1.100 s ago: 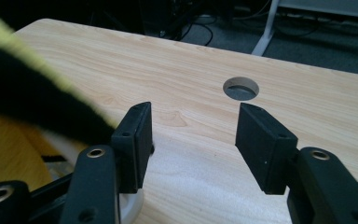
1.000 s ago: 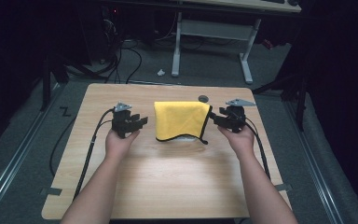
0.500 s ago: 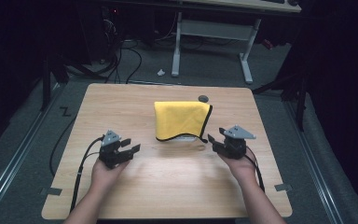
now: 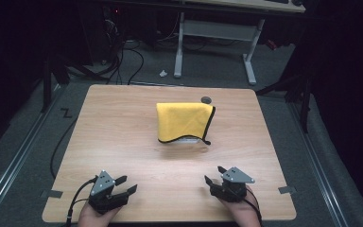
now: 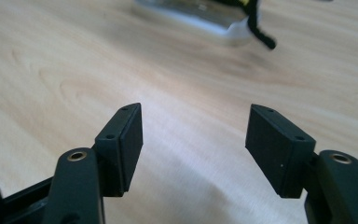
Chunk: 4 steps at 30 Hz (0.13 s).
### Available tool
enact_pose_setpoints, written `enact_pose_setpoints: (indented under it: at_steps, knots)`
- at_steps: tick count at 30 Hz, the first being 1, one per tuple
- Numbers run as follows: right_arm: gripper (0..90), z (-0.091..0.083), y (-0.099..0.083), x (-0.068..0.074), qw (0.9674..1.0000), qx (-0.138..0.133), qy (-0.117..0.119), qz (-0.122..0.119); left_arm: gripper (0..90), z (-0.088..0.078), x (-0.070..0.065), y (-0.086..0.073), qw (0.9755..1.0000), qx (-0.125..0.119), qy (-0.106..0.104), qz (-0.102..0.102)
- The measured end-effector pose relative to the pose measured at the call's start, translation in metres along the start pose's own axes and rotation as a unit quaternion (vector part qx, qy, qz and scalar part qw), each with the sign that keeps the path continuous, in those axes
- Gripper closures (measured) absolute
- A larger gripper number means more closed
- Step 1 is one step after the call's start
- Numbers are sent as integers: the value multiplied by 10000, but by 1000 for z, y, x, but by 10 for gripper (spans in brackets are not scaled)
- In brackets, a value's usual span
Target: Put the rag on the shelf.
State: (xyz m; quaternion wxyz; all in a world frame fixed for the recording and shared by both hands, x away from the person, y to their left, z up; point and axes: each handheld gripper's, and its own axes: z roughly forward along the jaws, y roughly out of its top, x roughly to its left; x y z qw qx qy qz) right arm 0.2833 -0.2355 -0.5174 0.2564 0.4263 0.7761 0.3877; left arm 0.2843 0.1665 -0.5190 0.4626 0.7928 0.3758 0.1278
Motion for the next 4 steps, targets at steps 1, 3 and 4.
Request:
enact_pose_setpoints:
  at_steps: [1,3,4]
  knots:
    - [358,1,-1,1,10000,18,20,-23,439,3,1,0,10000,43,-19,-6]
    - [359,3,0,1,10000,16,-4,-20,439,7,4,0,9999,74,-47,-89]
    - [359,5,1,0,10000,21,-16,29,439,8,5,0,9999,100,-69,-120]
